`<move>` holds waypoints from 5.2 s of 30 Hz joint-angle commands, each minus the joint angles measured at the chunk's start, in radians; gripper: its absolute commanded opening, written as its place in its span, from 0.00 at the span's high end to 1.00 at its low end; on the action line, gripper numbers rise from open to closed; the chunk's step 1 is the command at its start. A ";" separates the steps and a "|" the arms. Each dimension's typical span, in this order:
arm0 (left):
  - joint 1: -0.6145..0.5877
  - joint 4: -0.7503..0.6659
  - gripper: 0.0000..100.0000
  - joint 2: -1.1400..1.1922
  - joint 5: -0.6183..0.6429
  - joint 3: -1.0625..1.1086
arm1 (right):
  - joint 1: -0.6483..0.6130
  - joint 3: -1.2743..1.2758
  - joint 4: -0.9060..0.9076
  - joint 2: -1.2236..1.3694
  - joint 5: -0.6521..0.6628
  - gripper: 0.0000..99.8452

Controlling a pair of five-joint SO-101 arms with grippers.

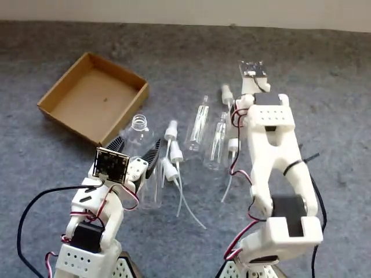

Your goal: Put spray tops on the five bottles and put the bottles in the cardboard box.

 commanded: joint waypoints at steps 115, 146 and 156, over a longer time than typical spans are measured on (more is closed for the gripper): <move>0.680 0.117 0.87 -0.001 0.006 0.021 | -0.159 -0.174 0.234 -1.115 -0.114 0.99; 0.679 0.117 0.87 -0.002 0.006 0.021 | -0.185 0.062 0.127 -1.144 -0.115 0.99; 0.677 0.112 0.87 -0.004 0.006 0.021 | -0.193 0.285 0.127 -1.383 -0.115 0.99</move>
